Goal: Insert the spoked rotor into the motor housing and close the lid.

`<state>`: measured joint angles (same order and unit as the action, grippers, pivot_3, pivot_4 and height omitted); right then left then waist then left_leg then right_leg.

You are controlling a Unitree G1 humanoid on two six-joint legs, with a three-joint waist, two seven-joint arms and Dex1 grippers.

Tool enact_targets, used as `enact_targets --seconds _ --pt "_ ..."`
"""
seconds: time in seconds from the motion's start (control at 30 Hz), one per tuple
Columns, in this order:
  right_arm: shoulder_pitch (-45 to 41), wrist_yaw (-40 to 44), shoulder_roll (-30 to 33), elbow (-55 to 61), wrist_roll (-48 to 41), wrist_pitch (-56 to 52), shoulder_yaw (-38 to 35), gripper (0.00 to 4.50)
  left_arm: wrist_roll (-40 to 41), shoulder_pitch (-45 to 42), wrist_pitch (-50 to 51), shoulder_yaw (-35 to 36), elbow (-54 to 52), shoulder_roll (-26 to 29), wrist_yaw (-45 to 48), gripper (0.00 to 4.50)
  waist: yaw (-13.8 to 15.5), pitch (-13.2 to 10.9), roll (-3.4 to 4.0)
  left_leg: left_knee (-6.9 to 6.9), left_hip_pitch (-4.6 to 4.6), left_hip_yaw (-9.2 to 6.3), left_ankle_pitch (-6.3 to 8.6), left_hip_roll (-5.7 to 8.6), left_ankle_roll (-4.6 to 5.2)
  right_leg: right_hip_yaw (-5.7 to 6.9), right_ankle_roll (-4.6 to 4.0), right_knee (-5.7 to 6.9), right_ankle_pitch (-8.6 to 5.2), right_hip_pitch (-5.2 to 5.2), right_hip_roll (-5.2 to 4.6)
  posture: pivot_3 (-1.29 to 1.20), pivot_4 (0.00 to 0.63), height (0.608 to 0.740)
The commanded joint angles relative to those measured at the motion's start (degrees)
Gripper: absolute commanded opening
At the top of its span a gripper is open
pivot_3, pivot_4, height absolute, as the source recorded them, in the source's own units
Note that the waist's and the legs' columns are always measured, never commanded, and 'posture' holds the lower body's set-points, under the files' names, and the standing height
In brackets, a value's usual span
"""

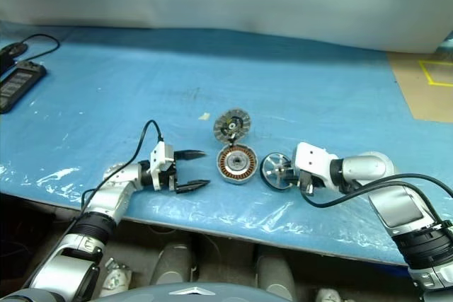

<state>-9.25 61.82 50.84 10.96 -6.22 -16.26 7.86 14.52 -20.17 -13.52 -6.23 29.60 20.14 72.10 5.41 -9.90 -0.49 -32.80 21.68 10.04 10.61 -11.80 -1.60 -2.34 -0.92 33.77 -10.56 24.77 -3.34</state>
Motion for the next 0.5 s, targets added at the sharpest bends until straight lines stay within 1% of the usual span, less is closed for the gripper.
enact_targets --seconds 0.03,0.17,0.3,0.5 --pt "0.9 1.2 0.0 -0.2 -3.1 -1.3 -2.3 1.03 0.4 0.4 0.6 -0.2 -1.2 0.3 0.7 4.5 0.0 0.0 0.0 0.0 0.0 0.0 0.0 0.0 0.0 0.0 0.0 0.0 0.0 0.0 0.0 0.0 0.15 0.74" --pt "0.4 2.0 -0.6 0.9 -8.6 -4.0 -5.9 1.03 1.4 0.3 1.2 0.1 -1.5 0.1 1.5 4.5 0.0 0.0 0.01 0.01 0.05 0.0 0.0 0.0 0.0 0.01 0.0 -0.01 0.0 0.05 0.0 0.0 0.15 0.74" --pt "-1.8 2.7 -3.2 3.7 -15.1 -7.5 -7.8 1.03 1.6 0.1 1.4 0.0 -1.5 -0.1 1.9 4.5 0.0 0.0 0.03 0.01 0.06 0.0 0.0 -0.01 0.0 0.01 -0.01 0.01 0.0 0.07 0.01 0.0 0.15 0.74" --pt "-4.1 2.0 -4.7 3.3 -13.8 -7.4 -4.4 1.03 1.0 -0.6 -0.2 0.1 1.2 -0.9 2.0 4.5 0.1 0.0 0.04 0.0 0.09 0.0 0.0 0.0 0.0 0.02 -0.01 0.0 0.0 0.09 -0.01 0.0 0.15 0.74"
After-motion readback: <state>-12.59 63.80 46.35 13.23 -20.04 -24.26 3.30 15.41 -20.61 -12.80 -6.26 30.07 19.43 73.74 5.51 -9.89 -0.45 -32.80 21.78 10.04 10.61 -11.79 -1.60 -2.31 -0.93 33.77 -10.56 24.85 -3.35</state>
